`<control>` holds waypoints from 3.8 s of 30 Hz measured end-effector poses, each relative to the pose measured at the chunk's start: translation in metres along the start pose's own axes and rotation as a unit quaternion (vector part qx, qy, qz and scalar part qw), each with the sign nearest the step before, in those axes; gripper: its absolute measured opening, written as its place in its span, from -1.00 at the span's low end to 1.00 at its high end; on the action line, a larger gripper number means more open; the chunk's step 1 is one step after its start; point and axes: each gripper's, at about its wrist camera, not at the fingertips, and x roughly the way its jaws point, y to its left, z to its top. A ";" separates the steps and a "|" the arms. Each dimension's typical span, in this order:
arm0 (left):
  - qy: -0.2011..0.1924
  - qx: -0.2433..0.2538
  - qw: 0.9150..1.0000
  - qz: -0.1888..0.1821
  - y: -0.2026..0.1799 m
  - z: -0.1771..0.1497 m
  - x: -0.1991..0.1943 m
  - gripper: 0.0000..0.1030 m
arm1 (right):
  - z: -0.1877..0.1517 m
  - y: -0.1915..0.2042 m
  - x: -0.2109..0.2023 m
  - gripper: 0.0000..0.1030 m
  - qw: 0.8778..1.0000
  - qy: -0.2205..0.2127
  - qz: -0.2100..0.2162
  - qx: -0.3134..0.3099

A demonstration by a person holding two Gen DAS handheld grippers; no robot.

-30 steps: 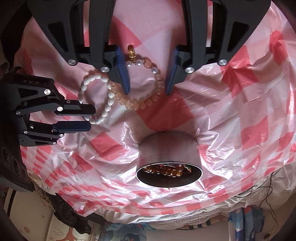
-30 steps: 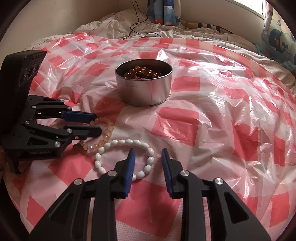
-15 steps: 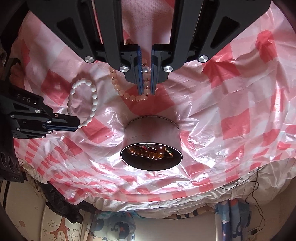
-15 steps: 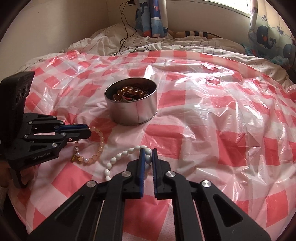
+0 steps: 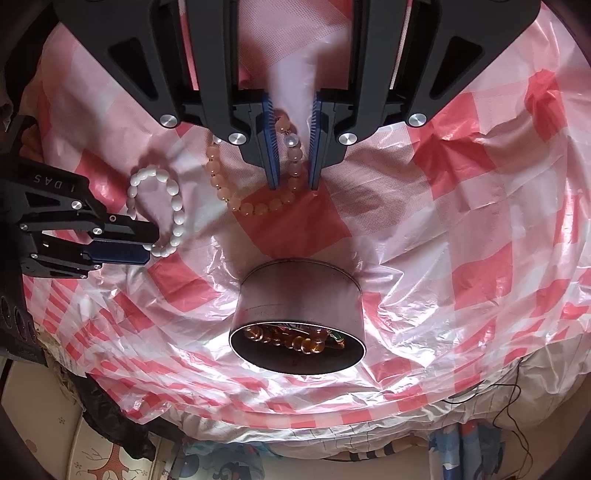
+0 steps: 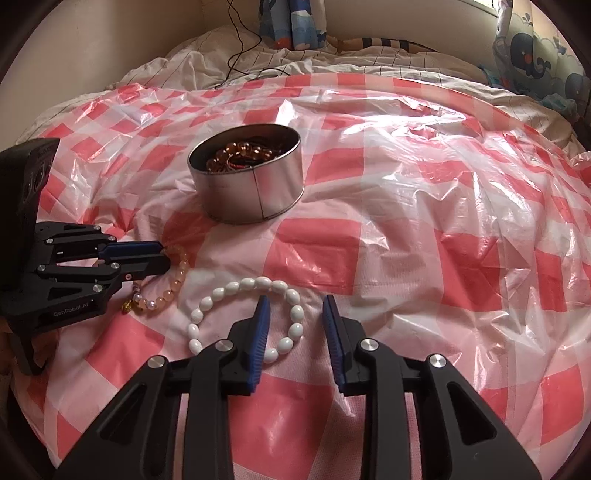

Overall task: Organize jewelry
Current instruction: 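Grasp the pale pink bead bracelet with the left gripper while the right gripper grasps the white bead bracelet, then lower both bracelets into the tin and open both grippers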

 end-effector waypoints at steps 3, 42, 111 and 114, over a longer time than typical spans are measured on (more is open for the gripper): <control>-0.003 0.009 1.000 0.008 -0.004 0.000 -0.001 -0.79 | -0.002 0.005 0.000 -0.85 1.000 -0.001 -0.005 -0.014; -0.110 0.044 0.991 0.062 -0.034 0.048 -0.072 -0.87 | 0.022 -0.054 -0.052 -0.85 0.946 -0.152 0.237 0.161; -0.136 -0.201 0.969 -0.044 0.078 0.105 -0.035 -0.26 | 0.119 0.000 0.056 -0.41 0.965 -0.042 0.230 0.117; -0.134 -0.193 0.971 -0.041 0.073 0.104 -0.037 -0.23 | 0.115 -0.010 0.034 -0.36 0.962 -0.063 0.231 0.128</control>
